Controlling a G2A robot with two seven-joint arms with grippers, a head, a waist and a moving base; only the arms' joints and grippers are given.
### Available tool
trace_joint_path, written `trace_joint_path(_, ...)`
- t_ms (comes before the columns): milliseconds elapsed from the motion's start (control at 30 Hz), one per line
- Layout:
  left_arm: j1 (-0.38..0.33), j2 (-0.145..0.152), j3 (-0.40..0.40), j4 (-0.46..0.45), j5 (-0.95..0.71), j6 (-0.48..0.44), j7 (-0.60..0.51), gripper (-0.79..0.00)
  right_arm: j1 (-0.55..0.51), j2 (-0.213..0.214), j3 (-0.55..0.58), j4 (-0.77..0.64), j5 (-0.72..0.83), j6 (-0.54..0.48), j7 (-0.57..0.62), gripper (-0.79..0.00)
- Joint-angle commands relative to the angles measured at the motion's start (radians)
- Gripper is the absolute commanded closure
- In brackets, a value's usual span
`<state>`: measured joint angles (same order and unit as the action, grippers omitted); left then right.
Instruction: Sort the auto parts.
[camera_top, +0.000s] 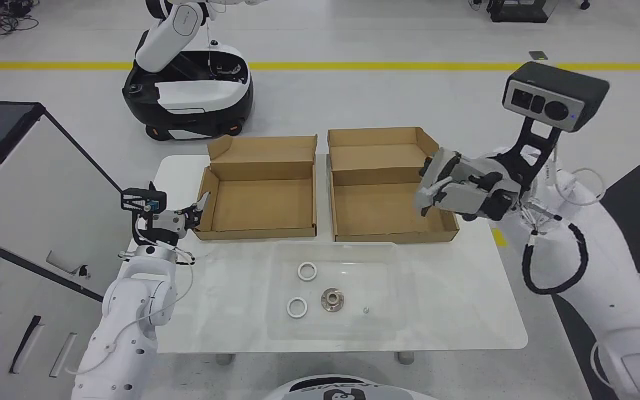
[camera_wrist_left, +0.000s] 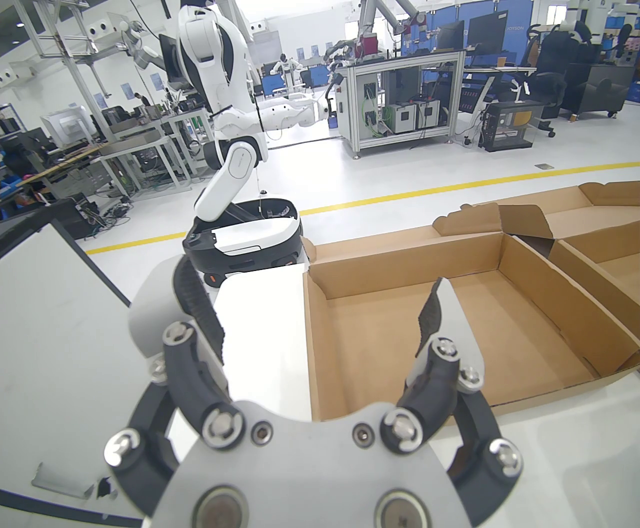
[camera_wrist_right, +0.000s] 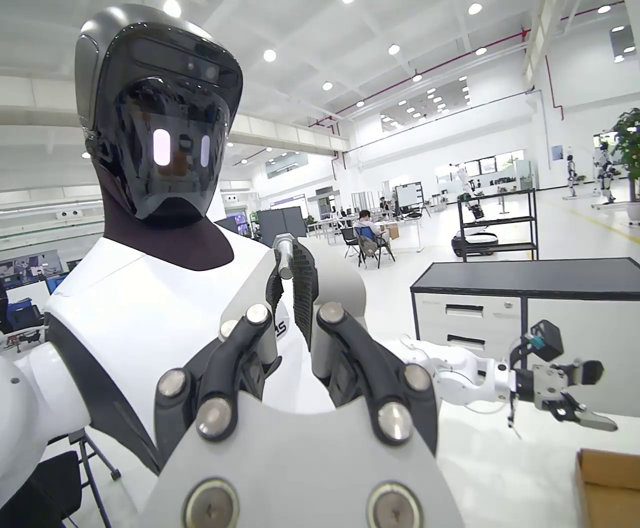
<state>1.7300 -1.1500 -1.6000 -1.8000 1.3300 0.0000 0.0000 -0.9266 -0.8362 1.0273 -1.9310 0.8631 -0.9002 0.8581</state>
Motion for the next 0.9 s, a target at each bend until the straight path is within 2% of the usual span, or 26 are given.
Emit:
trace_joint_path(0,0.0,0.0,0.0,0.0,0.0,0.0,0.0,-0.785,-0.006,-0.003,0.003,-0.007,0.006,-0.001,-0.002,0.0)
trace_joint_path(167,0.0,0.0,0.0,0.0,0.0,0.0,0.0,-0.785,-0.012,-0.018,-0.003,-0.021,0.081,-0.045,0.01,0.0)
trace_joint_path(300,0.0,0.0,0.0,0.0,0.0,0.0,0.0,-0.785,-0.011,-0.028,-0.007,-0.024,0.123,-0.042,0.02,0.0)
trace_joint_path(767,0.0,0.0,0.0,0.0,0.0,0.0,0.0,-0.785,-0.011,-0.03,-0.007,-0.021,0.126,-0.038,0.024,0.0)
trace_joint_path(867,0.0,0.0,0.0,0.0,0.0,0.0,0.0,-0.785,-0.038,-0.023,0.045,0.004,0.036,0.04,-0.008,0.0)
